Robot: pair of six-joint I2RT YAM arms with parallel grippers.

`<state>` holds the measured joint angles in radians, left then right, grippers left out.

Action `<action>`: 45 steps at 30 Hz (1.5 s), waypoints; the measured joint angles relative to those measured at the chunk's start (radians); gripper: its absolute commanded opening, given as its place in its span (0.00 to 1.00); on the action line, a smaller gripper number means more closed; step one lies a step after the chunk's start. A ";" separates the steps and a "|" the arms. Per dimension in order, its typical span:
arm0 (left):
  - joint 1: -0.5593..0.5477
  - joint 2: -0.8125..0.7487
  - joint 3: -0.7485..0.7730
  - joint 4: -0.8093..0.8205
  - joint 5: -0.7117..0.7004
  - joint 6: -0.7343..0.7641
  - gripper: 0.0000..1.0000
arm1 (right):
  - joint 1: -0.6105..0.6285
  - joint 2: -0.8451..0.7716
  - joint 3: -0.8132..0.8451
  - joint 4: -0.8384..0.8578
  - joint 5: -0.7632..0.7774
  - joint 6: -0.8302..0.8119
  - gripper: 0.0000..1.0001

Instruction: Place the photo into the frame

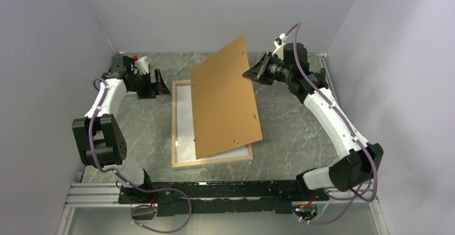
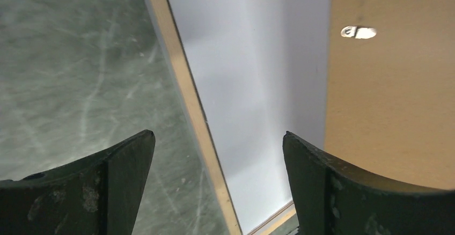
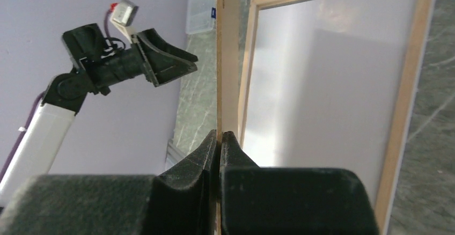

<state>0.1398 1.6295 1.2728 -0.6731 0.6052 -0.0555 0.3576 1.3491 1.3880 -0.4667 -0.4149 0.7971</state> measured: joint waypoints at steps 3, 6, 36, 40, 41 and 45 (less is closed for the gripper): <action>0.043 -0.015 0.053 -0.054 -0.001 0.069 0.94 | -0.003 0.055 -0.004 0.053 -0.048 0.014 0.00; 0.085 -0.013 0.072 -0.112 -0.002 0.124 0.93 | -0.004 0.100 -0.021 0.113 -0.088 0.031 0.00; -0.013 -0.161 -0.084 -0.251 -0.121 0.279 0.68 | -0.004 0.187 -0.364 0.913 -0.110 0.540 0.00; -0.018 -0.175 -0.084 -0.251 -0.152 0.279 0.67 | 0.010 0.185 -0.395 0.925 -0.032 0.547 0.00; -0.019 -0.179 -0.084 -0.251 -0.159 0.279 0.67 | 0.013 0.184 -0.404 0.924 -0.013 0.548 0.00; -0.026 -0.187 -0.084 -0.251 -0.190 0.280 0.67 | 0.035 0.180 -0.438 0.921 0.071 0.546 0.00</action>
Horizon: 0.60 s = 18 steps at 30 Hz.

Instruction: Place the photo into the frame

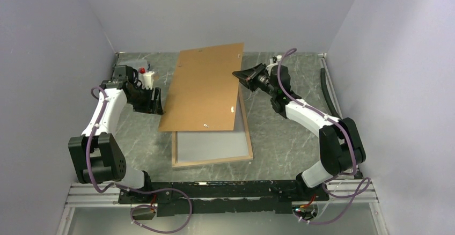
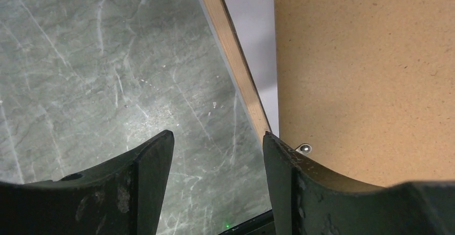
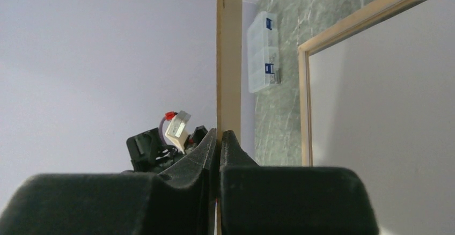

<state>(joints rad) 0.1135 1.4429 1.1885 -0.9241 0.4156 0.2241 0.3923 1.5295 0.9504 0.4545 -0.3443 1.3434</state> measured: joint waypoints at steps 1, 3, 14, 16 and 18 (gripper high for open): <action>0.000 -0.001 0.000 0.000 -0.005 0.000 0.67 | 0.004 0.000 -0.003 0.000 0.012 0.000 0.00; 0.000 -0.001 0.000 0.000 -0.014 0.000 0.67 | 0.016 -0.006 -0.012 0.000 0.042 0.001 0.00; -0.003 -0.015 0.000 -0.002 -0.022 0.017 0.67 | 0.042 -0.084 -0.066 0.010 0.198 -0.020 0.00; -0.004 -0.022 0.000 -0.002 -0.023 0.023 0.68 | 0.039 -0.093 -0.071 0.012 0.217 -0.027 0.00; -0.004 -0.025 0.000 -0.004 -0.029 0.027 0.72 | 0.033 -0.099 -0.078 0.018 0.224 -0.032 0.00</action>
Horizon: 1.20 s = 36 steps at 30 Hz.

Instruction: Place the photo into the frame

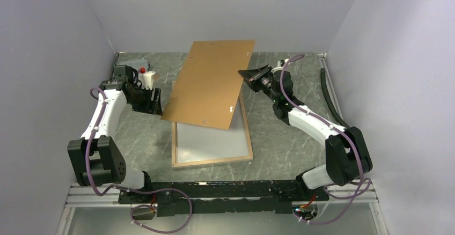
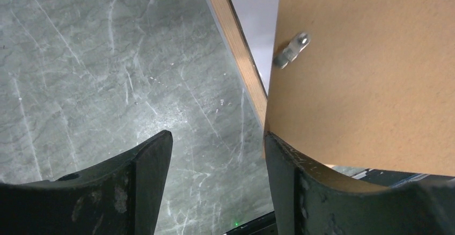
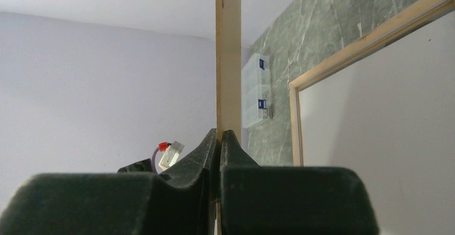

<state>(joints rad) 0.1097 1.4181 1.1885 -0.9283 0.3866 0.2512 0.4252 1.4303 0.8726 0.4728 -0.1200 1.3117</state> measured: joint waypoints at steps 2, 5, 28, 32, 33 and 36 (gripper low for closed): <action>0.001 0.000 0.000 -0.002 -0.008 0.003 0.78 | -0.010 -0.004 -0.004 -0.001 -0.002 -0.004 0.00; 0.010 0.001 0.000 -0.001 -0.020 0.010 0.84 | -0.050 -0.017 -0.005 -0.014 -0.043 -0.012 0.00; 0.163 0.030 0.138 0.040 -0.018 0.021 0.94 | -0.245 -0.056 0.001 -0.084 -0.689 -0.145 0.00; 0.166 0.040 0.168 0.026 0.038 0.043 0.94 | -0.247 -0.021 0.001 -0.084 -0.710 -0.151 0.00; 0.164 0.049 0.163 0.023 0.056 0.042 0.94 | -0.247 -0.013 0.001 -0.090 -0.711 -0.160 0.00; 0.149 0.077 0.124 0.038 0.085 0.028 0.91 | -0.248 -0.003 0.002 -0.135 -0.710 -0.199 0.00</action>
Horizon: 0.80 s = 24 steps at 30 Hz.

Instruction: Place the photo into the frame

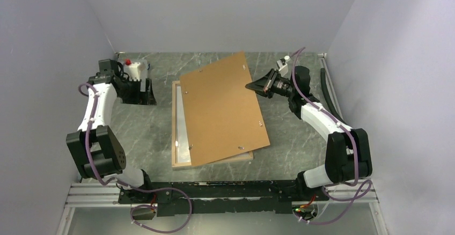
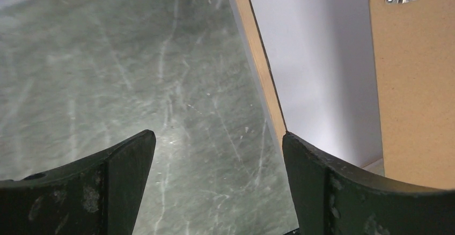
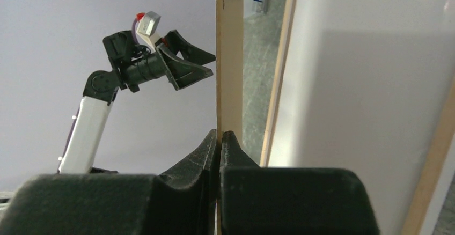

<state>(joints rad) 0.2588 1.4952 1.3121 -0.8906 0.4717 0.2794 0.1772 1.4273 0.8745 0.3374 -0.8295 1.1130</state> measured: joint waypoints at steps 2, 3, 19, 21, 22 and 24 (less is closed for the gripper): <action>-0.021 0.018 -0.039 0.018 0.001 -0.018 0.89 | -0.002 0.002 0.000 -0.023 0.001 -0.023 0.00; -0.035 0.027 -0.059 0.028 0.001 -0.031 0.88 | -0.003 0.002 0.000 -0.033 0.002 -0.033 0.00; -0.171 0.200 -0.176 0.207 -0.024 -0.170 0.63 | -0.006 0.090 0.022 -0.059 0.002 -0.077 0.00; -0.175 0.225 -0.181 0.219 -0.024 -0.180 0.59 | -0.004 0.105 0.022 -0.056 0.002 -0.077 0.00; -0.175 0.235 -0.183 0.226 -0.024 -0.187 0.57 | -0.003 0.114 0.022 -0.052 0.002 -0.077 0.00; -0.177 0.249 -0.188 0.239 -0.024 -0.195 0.50 | 0.003 0.134 0.022 -0.043 0.002 -0.076 0.00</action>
<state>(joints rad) 0.0818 1.7439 1.1236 -0.6514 0.4473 0.0841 0.1802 1.5608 0.8967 0.2939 -0.8276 1.0374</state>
